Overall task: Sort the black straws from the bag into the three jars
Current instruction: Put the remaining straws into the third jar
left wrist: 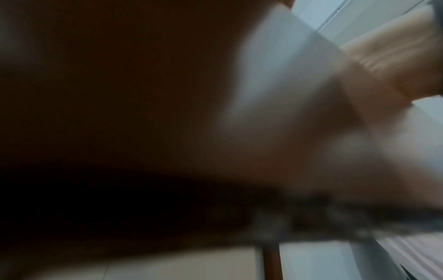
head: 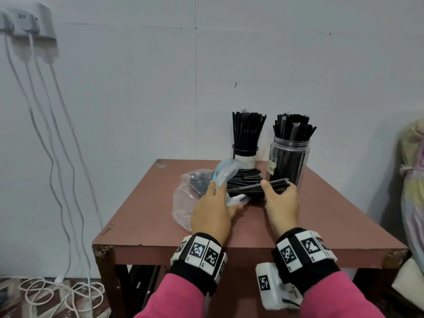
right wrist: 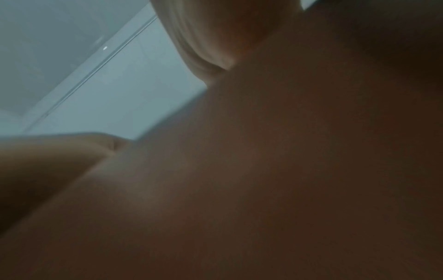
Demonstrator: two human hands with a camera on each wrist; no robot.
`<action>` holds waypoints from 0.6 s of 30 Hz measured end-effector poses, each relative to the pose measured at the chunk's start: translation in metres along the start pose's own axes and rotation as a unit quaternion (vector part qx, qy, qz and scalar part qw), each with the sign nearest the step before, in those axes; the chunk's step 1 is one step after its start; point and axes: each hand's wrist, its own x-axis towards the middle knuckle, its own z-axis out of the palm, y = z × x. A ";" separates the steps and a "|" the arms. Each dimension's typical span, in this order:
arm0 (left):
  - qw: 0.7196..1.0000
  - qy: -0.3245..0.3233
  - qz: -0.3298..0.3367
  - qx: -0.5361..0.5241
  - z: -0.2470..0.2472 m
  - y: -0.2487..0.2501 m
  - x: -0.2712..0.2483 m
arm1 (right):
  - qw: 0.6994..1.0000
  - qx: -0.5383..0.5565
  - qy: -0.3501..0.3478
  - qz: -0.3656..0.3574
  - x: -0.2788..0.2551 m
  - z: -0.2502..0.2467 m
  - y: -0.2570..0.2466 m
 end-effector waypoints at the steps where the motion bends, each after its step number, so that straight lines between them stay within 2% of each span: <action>1: 1.000 0.002 0.001 -0.002 0.001 0.000 -0.002 | 0.999 -0.033 0.013 -0.018 -0.002 -0.001 -0.001; 3: 1.000 0.011 0.004 -0.009 0.003 0.001 -0.003 | 0.995 -0.090 0.022 -0.049 -0.008 -0.005 -0.005; 5: 1.000 0.019 0.008 -0.018 0.005 -0.001 -0.003 | 0.977 -0.198 0.045 -0.065 -0.012 -0.008 -0.008; 7: 0.999 0.021 0.011 -0.025 0.006 -0.003 -0.002 | 0.964 -0.259 0.054 -0.040 -0.014 -0.009 -0.007; 10: 0.999 0.026 0.015 -0.032 0.008 -0.004 -0.001 | 0.980 -0.196 0.026 -0.004 -0.009 -0.002 -0.001; 12: 0.999 0.028 0.017 -0.037 0.009 -0.005 -0.001 | 0.996 -0.086 -0.018 0.001 -0.009 0.008 0.002; 14: 0.999 0.031 0.019 -0.041 0.010 -0.006 -0.001 | 0.997 0.013 -0.076 0.014 -0.015 0.018 0.002; 16: 0.998 0.034 0.019 -0.045 0.010 -0.007 -0.001 | 0.997 0.028 -0.075 -0.007 -0.019 0.024 0.001; 18: 0.998 0.038 0.019 -0.054 0.010 -0.008 0.000 | 0.999 -0.012 -0.036 -0.023 -0.018 0.023 0.005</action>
